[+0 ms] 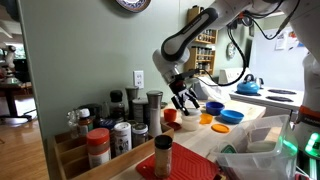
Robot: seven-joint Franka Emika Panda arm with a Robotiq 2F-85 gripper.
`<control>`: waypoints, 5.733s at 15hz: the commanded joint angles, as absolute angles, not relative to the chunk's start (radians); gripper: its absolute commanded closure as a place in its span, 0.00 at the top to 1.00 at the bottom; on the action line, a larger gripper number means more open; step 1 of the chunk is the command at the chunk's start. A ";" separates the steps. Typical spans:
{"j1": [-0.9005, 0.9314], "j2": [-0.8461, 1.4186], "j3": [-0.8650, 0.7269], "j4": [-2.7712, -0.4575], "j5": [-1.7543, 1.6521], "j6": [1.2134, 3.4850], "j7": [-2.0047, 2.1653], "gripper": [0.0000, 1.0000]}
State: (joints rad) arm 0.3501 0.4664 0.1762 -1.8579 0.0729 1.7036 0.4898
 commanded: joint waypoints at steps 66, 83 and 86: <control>0.234 0.122 0.210 -2.667 0.166 2.464 0.262 1.00; 0.226 0.123 0.207 -2.668 0.168 2.474 0.263 0.85; 0.224 0.107 0.205 -2.676 0.169 2.469 0.269 0.85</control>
State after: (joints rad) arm 0.2331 0.1217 0.2077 -2.6535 0.1567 2.4511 0.2730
